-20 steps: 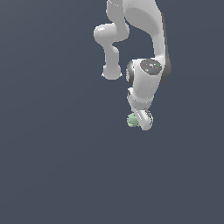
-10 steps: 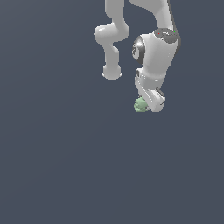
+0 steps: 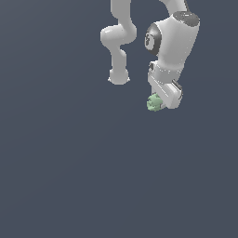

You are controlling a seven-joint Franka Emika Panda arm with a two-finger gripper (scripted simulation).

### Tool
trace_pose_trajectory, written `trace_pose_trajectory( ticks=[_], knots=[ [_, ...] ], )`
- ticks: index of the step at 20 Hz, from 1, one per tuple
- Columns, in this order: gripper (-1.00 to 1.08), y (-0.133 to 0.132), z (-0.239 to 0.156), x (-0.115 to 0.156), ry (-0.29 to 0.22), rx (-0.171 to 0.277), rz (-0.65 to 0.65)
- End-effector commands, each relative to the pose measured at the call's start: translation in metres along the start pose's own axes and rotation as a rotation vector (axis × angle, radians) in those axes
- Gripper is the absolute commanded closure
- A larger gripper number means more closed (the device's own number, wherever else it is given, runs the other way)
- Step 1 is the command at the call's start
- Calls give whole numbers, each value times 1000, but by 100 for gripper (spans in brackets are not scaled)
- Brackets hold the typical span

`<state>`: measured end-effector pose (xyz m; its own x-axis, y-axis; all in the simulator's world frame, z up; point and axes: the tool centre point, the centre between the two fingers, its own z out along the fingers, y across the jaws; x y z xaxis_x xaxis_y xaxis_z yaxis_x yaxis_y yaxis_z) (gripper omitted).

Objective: Pick up the object and move it to a goal position.

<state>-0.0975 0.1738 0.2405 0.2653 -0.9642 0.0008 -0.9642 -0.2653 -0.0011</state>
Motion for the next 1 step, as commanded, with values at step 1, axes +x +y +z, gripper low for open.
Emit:
trace_pose_trajectory(
  ticks=[1],
  knots=[
    [108, 1, -2, -1, 0, -1, 1]
  ],
)
